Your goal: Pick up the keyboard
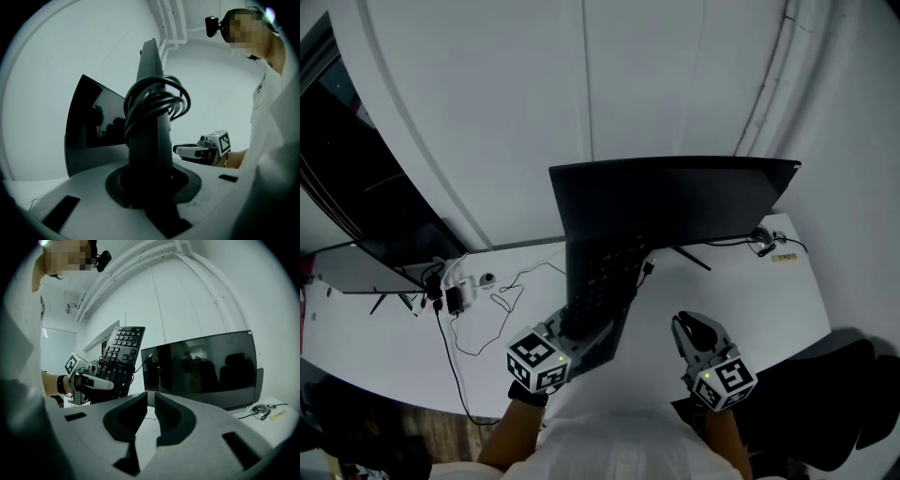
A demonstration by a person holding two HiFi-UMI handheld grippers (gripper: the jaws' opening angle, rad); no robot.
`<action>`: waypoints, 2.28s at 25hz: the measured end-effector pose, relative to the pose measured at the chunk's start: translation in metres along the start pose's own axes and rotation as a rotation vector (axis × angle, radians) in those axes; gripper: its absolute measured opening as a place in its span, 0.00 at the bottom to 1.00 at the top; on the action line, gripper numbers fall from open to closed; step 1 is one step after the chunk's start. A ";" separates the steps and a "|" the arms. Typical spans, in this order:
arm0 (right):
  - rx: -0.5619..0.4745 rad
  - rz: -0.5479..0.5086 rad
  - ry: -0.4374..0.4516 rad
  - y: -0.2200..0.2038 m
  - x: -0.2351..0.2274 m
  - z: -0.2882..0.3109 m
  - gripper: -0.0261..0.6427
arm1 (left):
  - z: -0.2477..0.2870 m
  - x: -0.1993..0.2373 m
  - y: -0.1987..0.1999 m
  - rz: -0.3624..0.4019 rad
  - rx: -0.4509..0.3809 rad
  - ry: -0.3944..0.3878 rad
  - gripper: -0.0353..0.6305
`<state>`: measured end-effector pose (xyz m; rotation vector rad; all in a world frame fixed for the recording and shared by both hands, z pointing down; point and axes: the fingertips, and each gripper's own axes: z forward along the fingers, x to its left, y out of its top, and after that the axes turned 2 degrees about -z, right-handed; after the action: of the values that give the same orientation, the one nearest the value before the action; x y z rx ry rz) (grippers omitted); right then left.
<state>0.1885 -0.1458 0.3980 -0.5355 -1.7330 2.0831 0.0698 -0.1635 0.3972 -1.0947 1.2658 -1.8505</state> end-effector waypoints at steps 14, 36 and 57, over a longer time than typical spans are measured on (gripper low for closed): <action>-0.043 -0.034 -0.017 0.015 -0.006 -0.014 0.10 | -0.026 -0.012 0.023 0.135 -0.096 0.084 0.16; -0.088 -0.038 -0.123 0.026 -0.039 -0.034 0.04 | -0.097 0.012 0.054 0.164 -0.192 0.347 0.16; -0.057 -0.055 -0.086 0.015 -0.052 -0.026 0.04 | -0.106 0.008 0.047 0.154 -0.155 0.425 0.16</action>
<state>0.2463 -0.1531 0.3813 -0.4149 -1.8391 2.0517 -0.0261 -0.1417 0.3352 -0.6705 1.7061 -1.9536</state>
